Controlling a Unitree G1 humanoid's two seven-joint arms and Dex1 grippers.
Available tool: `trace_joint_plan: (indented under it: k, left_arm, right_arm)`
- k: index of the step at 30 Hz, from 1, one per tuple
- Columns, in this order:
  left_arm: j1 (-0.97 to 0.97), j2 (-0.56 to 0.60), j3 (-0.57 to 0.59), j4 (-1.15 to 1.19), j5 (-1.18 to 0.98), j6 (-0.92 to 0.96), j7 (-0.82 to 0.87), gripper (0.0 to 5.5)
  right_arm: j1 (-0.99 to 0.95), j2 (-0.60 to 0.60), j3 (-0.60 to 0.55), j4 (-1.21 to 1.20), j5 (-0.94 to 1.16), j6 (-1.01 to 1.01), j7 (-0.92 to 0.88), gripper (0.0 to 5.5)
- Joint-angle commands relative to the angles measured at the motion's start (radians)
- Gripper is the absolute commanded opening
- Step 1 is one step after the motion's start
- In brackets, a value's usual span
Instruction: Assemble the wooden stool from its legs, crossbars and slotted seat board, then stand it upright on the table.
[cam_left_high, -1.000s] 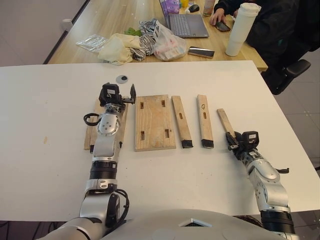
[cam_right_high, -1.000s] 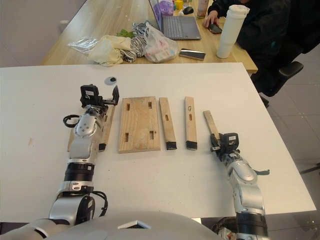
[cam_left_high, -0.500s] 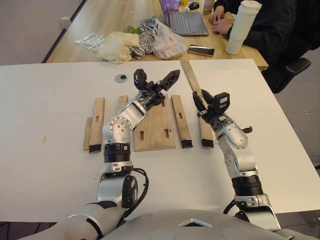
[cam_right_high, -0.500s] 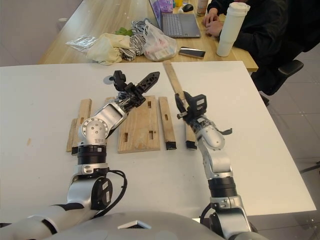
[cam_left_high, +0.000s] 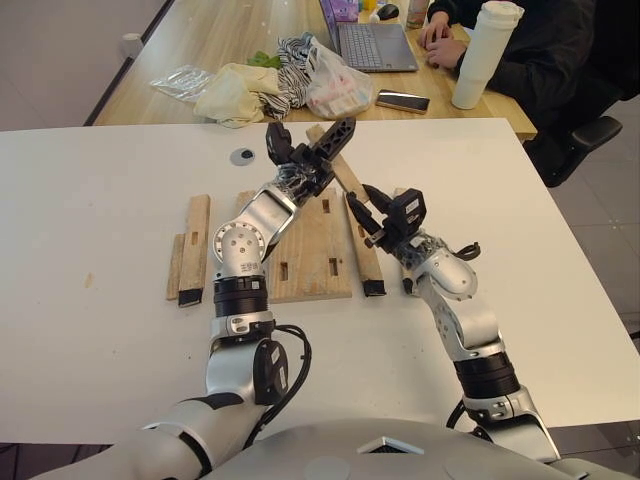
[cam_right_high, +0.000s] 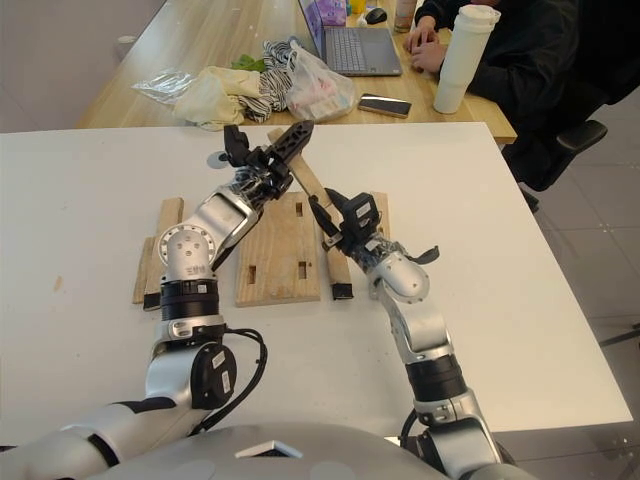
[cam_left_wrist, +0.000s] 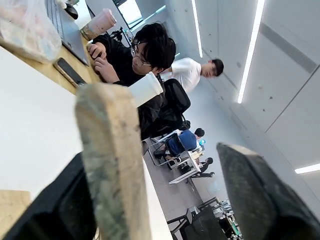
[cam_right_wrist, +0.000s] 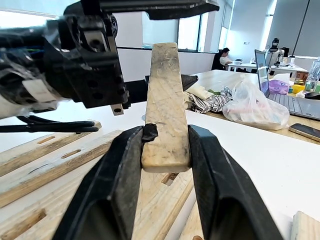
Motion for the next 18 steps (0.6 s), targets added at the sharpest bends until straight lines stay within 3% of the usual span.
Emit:
trace_joint_plan:
  k: [1,18]
  left_arm:
    - [-0.014,-0.003,0.003,-0.015,-0.016,0.008,0.037,2.88]
    - [-0.006,0.0,0.013,-0.012,-0.053,0.008,0.064,0.49]
  right_arm:
    - [-0.016,0.016,-0.002,0.007,-0.008,0.011,-0.01,1.31]
    - [-0.012,0.012,-0.006,0.002,-0.013,0.013,-0.019,1.31]
